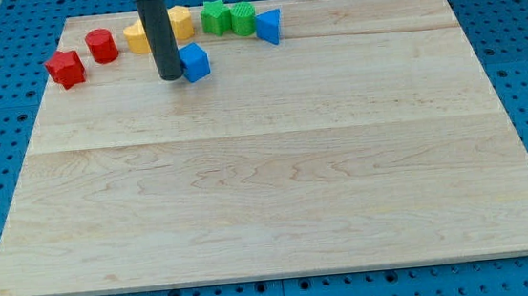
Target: Place the blue cube at the bottom of the blue triangle
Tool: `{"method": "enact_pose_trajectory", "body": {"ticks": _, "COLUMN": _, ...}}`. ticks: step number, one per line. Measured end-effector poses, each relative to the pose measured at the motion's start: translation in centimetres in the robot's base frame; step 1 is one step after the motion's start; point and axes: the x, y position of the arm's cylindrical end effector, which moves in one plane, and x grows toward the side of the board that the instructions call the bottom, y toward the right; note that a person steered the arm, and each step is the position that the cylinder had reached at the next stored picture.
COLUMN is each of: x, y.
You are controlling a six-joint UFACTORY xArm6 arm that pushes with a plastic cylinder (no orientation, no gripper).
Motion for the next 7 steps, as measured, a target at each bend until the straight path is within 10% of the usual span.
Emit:
{"method": "enact_pose_trajectory", "body": {"ticks": 2, "x": -2.3, "y": -3.7}}
{"method": "enact_pose_trajectory", "body": {"ticks": 7, "x": 0.7, "y": 8.7}}
